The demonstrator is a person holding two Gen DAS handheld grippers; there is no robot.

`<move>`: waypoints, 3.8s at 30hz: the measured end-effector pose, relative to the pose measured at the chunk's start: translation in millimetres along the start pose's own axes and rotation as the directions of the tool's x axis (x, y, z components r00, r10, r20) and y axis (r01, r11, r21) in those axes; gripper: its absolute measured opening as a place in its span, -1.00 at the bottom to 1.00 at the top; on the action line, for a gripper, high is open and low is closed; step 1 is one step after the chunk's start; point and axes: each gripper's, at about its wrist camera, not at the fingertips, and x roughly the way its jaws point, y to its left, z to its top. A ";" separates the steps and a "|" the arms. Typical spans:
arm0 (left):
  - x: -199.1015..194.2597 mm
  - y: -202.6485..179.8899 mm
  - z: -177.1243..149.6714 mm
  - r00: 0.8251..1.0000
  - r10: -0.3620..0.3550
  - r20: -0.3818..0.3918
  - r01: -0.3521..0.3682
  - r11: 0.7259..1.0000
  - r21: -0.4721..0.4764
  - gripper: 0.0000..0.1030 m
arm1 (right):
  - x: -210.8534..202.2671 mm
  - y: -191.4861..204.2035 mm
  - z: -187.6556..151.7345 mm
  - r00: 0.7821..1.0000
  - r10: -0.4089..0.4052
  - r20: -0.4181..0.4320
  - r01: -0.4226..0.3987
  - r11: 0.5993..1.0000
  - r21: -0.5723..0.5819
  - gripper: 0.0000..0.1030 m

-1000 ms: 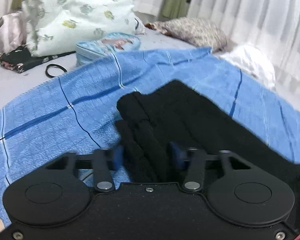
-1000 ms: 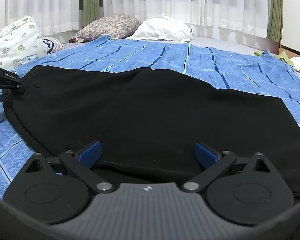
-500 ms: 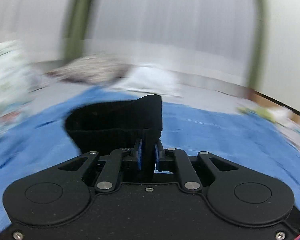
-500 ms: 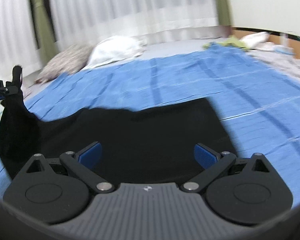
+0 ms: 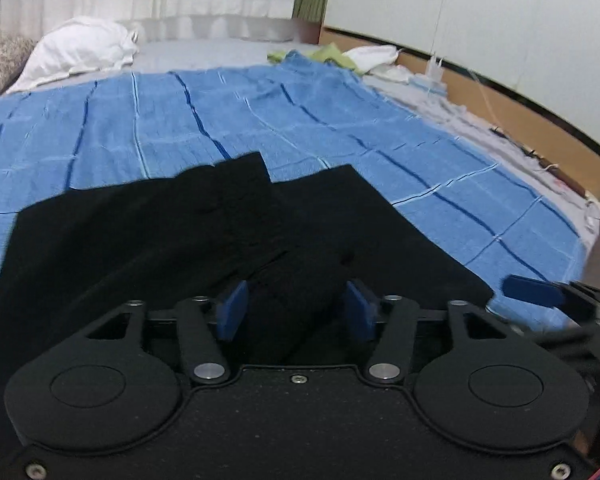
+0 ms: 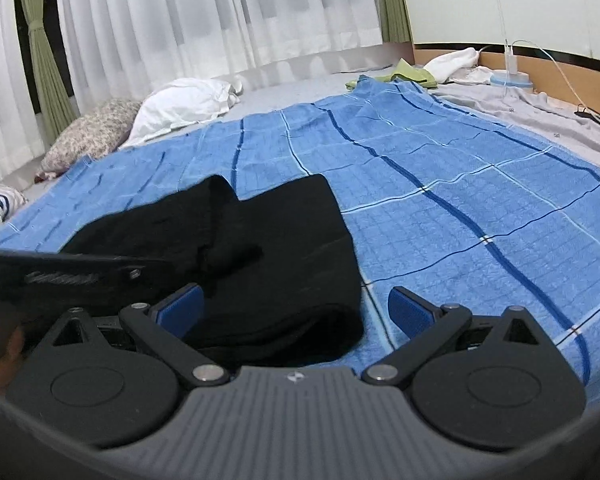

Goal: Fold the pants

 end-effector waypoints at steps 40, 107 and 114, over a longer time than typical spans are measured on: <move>-32.1 112.1 -59.9 0.916 0.399 0.043 -0.374 0.888 -0.268 0.46 | 122.3 79.6 35.7 0.988 0.092 -0.124 -0.101 0.992 -0.071 -0.24; -72.1 61.0 -85.4 0.963 0.266 -0.052 -0.271 0.948 -0.165 0.41 | 27.6 78.9 1.9 0.992 0.127 0.010 -0.123 0.978 -0.168 -0.14; -76.7 59.1 -88.1 0.967 0.246 -0.064 -0.253 0.956 -0.147 0.40 | 52.9 83.9 -20.5 1.000 0.015 -0.020 -0.019 0.972 -0.234 -0.02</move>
